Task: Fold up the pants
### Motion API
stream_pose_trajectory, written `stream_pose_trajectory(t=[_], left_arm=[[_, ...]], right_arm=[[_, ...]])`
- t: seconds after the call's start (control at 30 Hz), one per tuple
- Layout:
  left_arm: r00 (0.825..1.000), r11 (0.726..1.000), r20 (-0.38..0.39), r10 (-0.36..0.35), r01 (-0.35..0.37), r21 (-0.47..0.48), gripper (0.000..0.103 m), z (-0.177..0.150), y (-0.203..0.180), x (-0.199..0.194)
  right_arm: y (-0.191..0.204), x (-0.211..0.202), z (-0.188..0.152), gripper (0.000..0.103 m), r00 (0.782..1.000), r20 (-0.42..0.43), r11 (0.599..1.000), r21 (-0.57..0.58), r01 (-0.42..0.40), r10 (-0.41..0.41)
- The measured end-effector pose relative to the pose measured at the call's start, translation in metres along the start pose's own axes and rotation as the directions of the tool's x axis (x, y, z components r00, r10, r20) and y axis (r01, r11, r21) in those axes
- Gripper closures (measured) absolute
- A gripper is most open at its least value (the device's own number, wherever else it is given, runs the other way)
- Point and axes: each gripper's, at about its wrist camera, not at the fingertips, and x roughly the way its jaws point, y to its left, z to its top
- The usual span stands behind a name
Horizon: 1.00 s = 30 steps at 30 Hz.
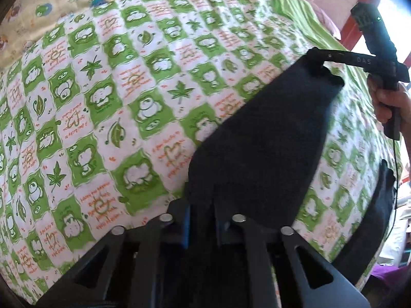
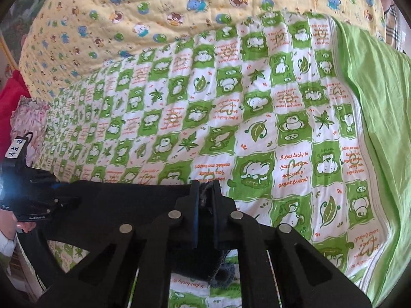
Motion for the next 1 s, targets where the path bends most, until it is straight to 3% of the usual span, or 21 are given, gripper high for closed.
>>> stream_pose_trajectory(t=[0.23, 0.5, 0.7, 1.0], left_arm=[[0.995, 0.999, 0.095, -0.01, 0.007, 0.032, 0.094, -0.021, -0.041, -0.05], [0.987, 0.998, 0.148, -0.059, 0.055, 0.028, 0.094, -0.074, -0.088, -0.098], [0.988, 0.997, 0.141, -0.068, 0.061, 0.057, 0.094, -0.119, -0.125, -0.103], [0.984, 0.996, 0.157, -0.083, 0.077, 0.046, 0.094, -0.164, -0.148, -0.106]], right_arm=[[0.002, -0.048, -0.024, 0.095, 0.995, 0.061, 0.997, 0.003, -0.075, 0.075], [-0.011, -0.1, -0.08, 0.095, 0.985, 0.099, 0.99, 0.008, -0.142, 0.141], [-0.009, -0.124, -0.121, 0.095, 0.984, 0.087, 0.988, -0.018, -0.156, 0.157], [0.008, -0.164, -0.174, 0.096, 0.978, 0.116, 0.981, -0.109, -0.16, 0.173]])
